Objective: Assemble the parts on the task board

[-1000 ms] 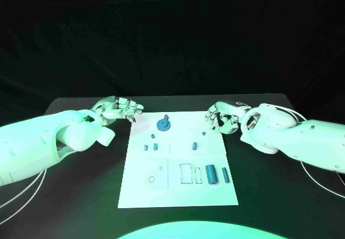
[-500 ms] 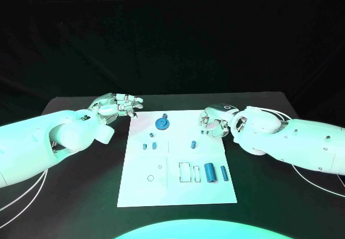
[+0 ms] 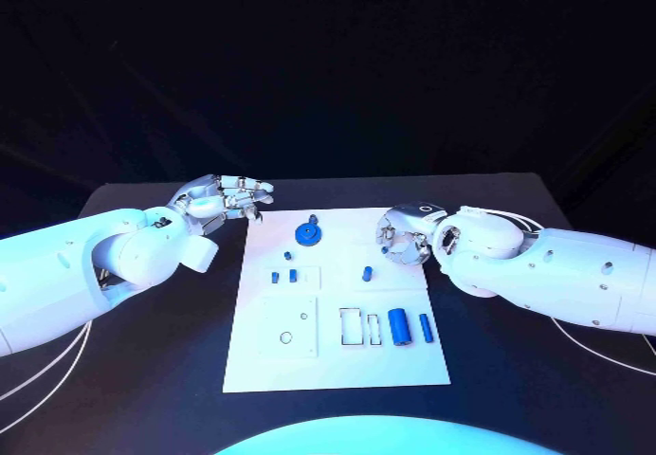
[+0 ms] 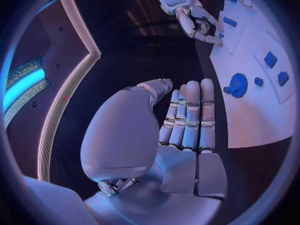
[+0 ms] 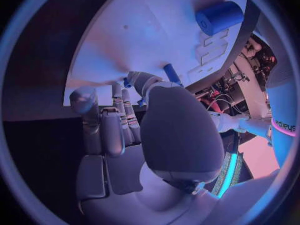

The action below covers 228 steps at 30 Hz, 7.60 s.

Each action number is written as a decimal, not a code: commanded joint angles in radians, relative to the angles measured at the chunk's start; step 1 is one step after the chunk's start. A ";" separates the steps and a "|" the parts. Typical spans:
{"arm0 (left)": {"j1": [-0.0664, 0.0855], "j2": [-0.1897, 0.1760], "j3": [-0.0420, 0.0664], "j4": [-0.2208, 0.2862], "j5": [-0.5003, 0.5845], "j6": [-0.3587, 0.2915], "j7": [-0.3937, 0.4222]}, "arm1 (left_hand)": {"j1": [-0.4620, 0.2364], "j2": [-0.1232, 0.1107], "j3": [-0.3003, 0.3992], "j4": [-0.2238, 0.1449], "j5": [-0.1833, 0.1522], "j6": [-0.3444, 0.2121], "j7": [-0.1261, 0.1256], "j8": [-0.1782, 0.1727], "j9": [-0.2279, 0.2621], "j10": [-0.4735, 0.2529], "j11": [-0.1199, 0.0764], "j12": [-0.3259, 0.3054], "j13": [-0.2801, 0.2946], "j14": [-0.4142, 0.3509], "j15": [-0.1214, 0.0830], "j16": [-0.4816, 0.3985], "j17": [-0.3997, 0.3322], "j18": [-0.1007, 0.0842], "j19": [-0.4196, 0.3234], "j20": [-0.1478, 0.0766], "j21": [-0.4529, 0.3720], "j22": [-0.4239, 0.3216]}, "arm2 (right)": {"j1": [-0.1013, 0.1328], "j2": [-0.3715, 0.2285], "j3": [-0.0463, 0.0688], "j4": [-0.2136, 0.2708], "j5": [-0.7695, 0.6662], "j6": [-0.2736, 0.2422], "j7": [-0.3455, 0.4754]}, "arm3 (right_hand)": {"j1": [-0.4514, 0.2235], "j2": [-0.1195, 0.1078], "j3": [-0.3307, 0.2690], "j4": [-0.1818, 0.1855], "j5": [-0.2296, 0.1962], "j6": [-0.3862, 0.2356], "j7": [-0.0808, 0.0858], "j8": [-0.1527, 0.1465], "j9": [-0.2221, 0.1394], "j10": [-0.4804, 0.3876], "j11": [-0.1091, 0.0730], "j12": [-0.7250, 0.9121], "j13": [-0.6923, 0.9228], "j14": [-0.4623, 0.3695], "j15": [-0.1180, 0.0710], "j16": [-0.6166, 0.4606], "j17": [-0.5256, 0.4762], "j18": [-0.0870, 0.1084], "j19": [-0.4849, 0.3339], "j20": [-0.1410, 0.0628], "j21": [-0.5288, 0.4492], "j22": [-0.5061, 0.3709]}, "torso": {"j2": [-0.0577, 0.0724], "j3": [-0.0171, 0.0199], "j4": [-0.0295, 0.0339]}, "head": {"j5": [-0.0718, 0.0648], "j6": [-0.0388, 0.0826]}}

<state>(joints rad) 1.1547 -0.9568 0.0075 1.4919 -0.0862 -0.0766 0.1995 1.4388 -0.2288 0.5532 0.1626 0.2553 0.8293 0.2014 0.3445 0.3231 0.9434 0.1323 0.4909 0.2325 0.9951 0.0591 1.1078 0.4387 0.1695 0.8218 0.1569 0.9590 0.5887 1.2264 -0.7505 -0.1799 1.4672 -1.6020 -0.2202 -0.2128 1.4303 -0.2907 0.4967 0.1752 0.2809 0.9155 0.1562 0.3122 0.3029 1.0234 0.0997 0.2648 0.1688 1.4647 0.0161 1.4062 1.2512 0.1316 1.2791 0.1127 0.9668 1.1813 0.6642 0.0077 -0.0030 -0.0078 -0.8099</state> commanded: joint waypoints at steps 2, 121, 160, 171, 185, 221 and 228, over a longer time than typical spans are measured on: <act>0.002 0.001 0.001 0.006 0.008 0.023 0.018 | -0.002 0.008 -0.003 -0.003 0.005 -0.009 0.002 0.005 0.000 -0.010 0.000 0.006 -0.001 -0.007 0.002 -0.006 -0.002 0.014 0.001 0.002 -0.007 -0.001 | -0.006 0.008 -0.001 -0.007 -0.029 0.025 -0.008 | -0.007 0.008 -0.002 -0.001 -0.003 0.011 0.004 -0.003 -0.001 0.013 0.000 -0.001 -0.005 0.033 0.005 0.008 0.006 -0.008 0.015 0.000 0.012 0.007 | 0.000 0.0008 0.0004 | 0.001 -0.001; 0.003 0.021 0.001 -0.002 -0.055 0.044 -0.001 | 0.003 0.008 -0.009 -0.023 0.007 -0.039 0.011 0.017 -0.010 -0.036 0.008 0.019 -0.010 0.002 0.006 -0.010 -0.007 0.014 0.020 0.002 -0.007 -0.005 | -0.067 0.129 0.004 0.211 -0.023 -0.139 -0.041 | -0.035 0.077 0.227 -0.173 -0.003 0.166 -0.039 0.031 0.064 0.269 -0.054 -0.085 -0.027 0.051 -0.048 0.033 0.043 -0.039 0.096 -0.043 0.192 0.158 | -0.001 -0.0007 0.0008 | 0.154 -0.034; 0.003 0.029 0.001 -0.007 -0.061 0.055 -0.011 | 0.003 0.008 -0.009 -0.023 0.007 -0.039 0.011 0.017 -0.010 -0.036 0.008 0.019 -0.010 0.002 0.006 -0.010 -0.007 0.014 0.020 0.002 -0.007 -0.005 | -0.132 0.167 -0.010 0.200 -0.061 -0.108 -0.043 | -0.038 0.078 0.229 -0.175 -0.004 0.165 -0.038 0.030 0.064 0.269 -0.053 -0.087 -0.027 0.051 -0.047 0.033 0.042 -0.039 0.096 -0.043 0.192 0.159 | 0.000 -0.0002 -0.0002 | 0.165 -0.061; 0.003 0.029 0.001 -0.007 -0.063 0.058 -0.013 | 0.003 0.009 -0.009 -0.025 0.007 -0.041 0.012 0.020 -0.011 -0.039 0.009 0.022 -0.011 0.002 0.007 -0.011 -0.008 0.014 0.020 0.003 -0.008 -0.006 | -0.137 0.173 -0.011 0.195 -0.072 -0.107 -0.043 | -0.039 0.078 0.230 -0.176 -0.004 0.164 -0.038 0.029 0.064 0.269 -0.053 -0.089 -0.027 0.051 -0.047 0.033 0.041 -0.039 0.096 -0.043 0.193 0.159 | 0.000 0.0000 -0.0002 | 0.162 -0.060; 0.003 0.028 0.001 -0.009 -0.064 0.059 -0.015 | 0.003 0.009 -0.009 -0.025 0.007 -0.041 0.012 0.020 -0.011 -0.039 0.009 0.022 -0.011 0.002 0.007 -0.011 -0.008 0.014 0.020 0.003 -0.008 -0.006 | -0.138 0.176 -0.012 0.192 -0.086 -0.069 -0.054 | -0.039 0.078 0.230 -0.176 -0.004 0.164 -0.038 0.029 0.064 0.269 -0.053 -0.089 -0.027 0.051 -0.047 0.033 0.041 -0.039 0.096 -0.043 0.193 0.159 | 0.000 -0.0002 -0.0006 | 0.162 -0.062; 0.003 0.025 0.001 -0.007 -0.066 0.058 -0.014 | 0.001 0.010 -0.011 -0.026 0.006 -0.043 0.013 0.024 -0.012 -0.041 0.010 0.026 -0.013 0.001 0.008 -0.013 -0.010 0.014 0.020 0.004 -0.009 -0.007 | -0.140 0.180 -0.017 0.180 -0.061 -0.100 -0.041 | -0.128 0.031 0.150 -0.169 -0.007 0.031 0.001 -0.053 0.056 0.119 -0.004 -0.167 -0.050 0.040 -0.004 0.021 0.012 -0.023 0.055 -0.002 0.093 0.112 | 0.000 -0.0004 0.0000 | 0.156 -0.057; 0.003 0.023 0.001 -0.007 -0.066 0.058 -0.014 | 0.001 0.010 -0.011 -0.026 0.006 -0.043 0.013 0.024 -0.012 -0.041 0.010 0.026 -0.013 0.001 0.008 -0.013 -0.010 0.014 0.020 0.004 -0.009 -0.007 | -0.139 0.156 -0.017 0.204 -0.060 -0.130 -0.045 | -0.124 0.030 0.149 -0.175 -0.007 0.024 0.003 -0.059 0.055 0.098 0.000 -0.166 -0.053 0.037 -0.001 0.017 0.005 -0.020 0.049 0.001 0.076 0.103 | 0.000 0.0000 0.0000 | 0.156 -0.056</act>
<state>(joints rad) 1.1563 -0.9340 0.0075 1.4827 -0.1506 -0.0314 0.1786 1.4430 -0.2246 0.5423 0.1407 0.2553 0.7937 0.2015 0.3618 0.3123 0.9114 0.1430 0.5119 0.2214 0.9989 0.0663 1.0995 0.4306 0.1695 0.8415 0.1590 0.9548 0.5831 1.0875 -0.5913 -0.1970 1.6635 -1.6630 -0.3269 -0.2624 1.3031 -0.2582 0.6443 0.0057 0.2710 0.9457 0.1581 0.2591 0.3595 1.1271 0.1003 0.0995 0.1165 1.4666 0.0073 1.4276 1.2573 0.1078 1.3356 0.1132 1.0474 1.2855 0.6639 0.0073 -0.0032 0.1478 -0.8663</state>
